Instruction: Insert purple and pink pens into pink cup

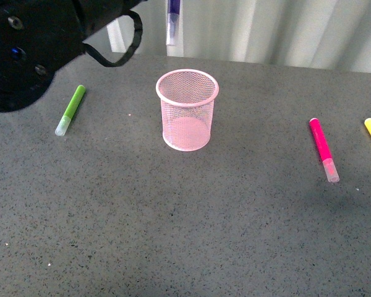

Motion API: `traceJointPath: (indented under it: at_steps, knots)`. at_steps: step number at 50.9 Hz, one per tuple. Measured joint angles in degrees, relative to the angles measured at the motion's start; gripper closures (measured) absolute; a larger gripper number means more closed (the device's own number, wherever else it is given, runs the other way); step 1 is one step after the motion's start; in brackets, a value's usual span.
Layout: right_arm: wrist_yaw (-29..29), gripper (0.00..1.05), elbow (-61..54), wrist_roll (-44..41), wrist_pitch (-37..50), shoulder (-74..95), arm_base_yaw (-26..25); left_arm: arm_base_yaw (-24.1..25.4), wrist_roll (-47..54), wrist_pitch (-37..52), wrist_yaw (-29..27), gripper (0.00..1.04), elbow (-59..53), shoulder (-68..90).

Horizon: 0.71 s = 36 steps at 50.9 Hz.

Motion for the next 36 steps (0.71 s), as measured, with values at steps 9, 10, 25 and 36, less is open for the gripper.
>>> traceJointPath:
  at_steps: [9,10,25,36]
  knots:
    - [0.0,0.07,0.0,0.0,0.0,0.0,0.0,-0.9,-2.7,2.1,-4.0,0.92,1.6,4.0]
    - [0.0,0.07,0.0,0.0,0.0,0.0,0.0,-0.9,-3.0,2.2,-4.2,0.92,1.8,4.3]
    - [0.0,0.07,0.0,0.0,0.0,0.0,0.0,-1.2,-6.8,3.3,-4.9,0.92,2.1,7.8]
    - [0.0,0.07,0.0,0.0,0.0,0.0,0.0,-1.7,-7.6,3.2,-5.0,0.92,2.1,9.2]
